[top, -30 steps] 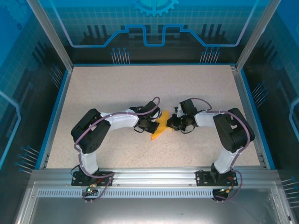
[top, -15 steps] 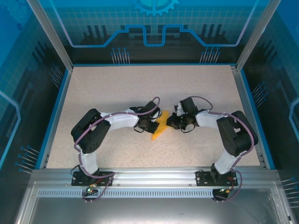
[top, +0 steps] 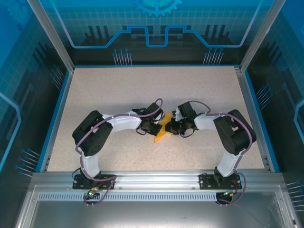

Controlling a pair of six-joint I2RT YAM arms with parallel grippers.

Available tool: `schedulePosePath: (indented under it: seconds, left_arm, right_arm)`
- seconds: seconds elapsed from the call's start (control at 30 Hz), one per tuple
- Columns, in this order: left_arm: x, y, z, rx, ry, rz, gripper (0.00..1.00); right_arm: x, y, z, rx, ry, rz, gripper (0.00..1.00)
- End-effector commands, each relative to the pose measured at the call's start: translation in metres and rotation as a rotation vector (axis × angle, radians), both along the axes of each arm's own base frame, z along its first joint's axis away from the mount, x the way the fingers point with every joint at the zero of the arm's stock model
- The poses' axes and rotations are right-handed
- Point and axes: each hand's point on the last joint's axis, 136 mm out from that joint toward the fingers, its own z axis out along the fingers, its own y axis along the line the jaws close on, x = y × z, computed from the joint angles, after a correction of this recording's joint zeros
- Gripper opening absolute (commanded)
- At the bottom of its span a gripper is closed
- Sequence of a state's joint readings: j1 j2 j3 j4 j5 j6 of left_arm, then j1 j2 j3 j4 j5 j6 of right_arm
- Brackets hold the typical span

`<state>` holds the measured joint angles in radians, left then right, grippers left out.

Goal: Fold a paper plane with a square sheet of paper (pick it up from the middle)
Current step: Third fold the triangle at the center of the table.

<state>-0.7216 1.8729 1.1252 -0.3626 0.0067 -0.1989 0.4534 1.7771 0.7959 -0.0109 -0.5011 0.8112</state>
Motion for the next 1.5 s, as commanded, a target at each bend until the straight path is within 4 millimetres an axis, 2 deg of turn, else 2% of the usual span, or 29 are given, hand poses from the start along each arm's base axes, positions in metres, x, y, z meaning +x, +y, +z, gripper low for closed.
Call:
schedulePosePath:
  seconds: [0.0, 0.1, 0.2, 0.33, 0.5, 0.6, 0.67, 0.77, 0.93, 1.2, 1.47]
  left_arm:
    - [-0.008, 0.009, -0.017, 0.052, 0.057, -0.018, 0.06]
    - [-0.007, 0.009, -0.014, 0.050, 0.052, -0.016, 0.07]
    - [-0.004, 0.006, -0.005, 0.034, 0.044, -0.005, 0.14]
    - [0.001, 0.001, 0.018, -0.008, 0.027, 0.031, 0.22]
    - [0.006, 0.005, 0.050, -0.074, 0.015, 0.126, 0.37]
    - [-0.002, -0.002, 0.066, -0.164, 0.047, 0.165, 0.36]
    - [-0.007, -0.005, 0.072, -0.210, 0.077, 0.201, 0.30]
    - [-0.020, -0.023, 0.082, -0.352, 0.155, 0.200, 0.23]
    - [-0.036, -0.034, 0.073, -0.429, 0.272, 0.212, 0.19]
    - [-0.041, -0.047, 0.043, -0.454, 0.385, 0.231, 0.18]
    - [-0.042, -0.036, 0.010, -0.352, 0.413, 0.273, 0.15]
  right_arm:
    - [-0.006, -0.004, -0.015, -0.077, 0.030, 0.016, 0.11]
    - [-0.010, -0.010, -0.021, -0.112, 0.045, 0.012, 0.10]
    - [-0.012, -0.014, -0.024, -0.130, 0.052, 0.003, 0.10]
    - [-0.013, -0.017, -0.026, -0.145, 0.057, -0.004, 0.10]
    - [-0.014, -0.016, -0.027, -0.145, 0.060, -0.007, 0.09]
    - [-0.013, -0.017, -0.028, -0.145, 0.060, -0.009, 0.09]
    - [-0.015, -0.016, -0.029, -0.148, 0.063, -0.009, 0.09]
    - [-0.015, -0.016, -0.031, -0.148, 0.067, -0.011, 0.09]
    - [-0.015, -0.017, -0.032, -0.148, 0.072, -0.015, 0.09]
    - [-0.015, -0.016, -0.032, -0.150, 0.074, -0.011, 0.09]
    - [-0.016, -0.017, -0.034, -0.152, 0.079, -0.008, 0.09]
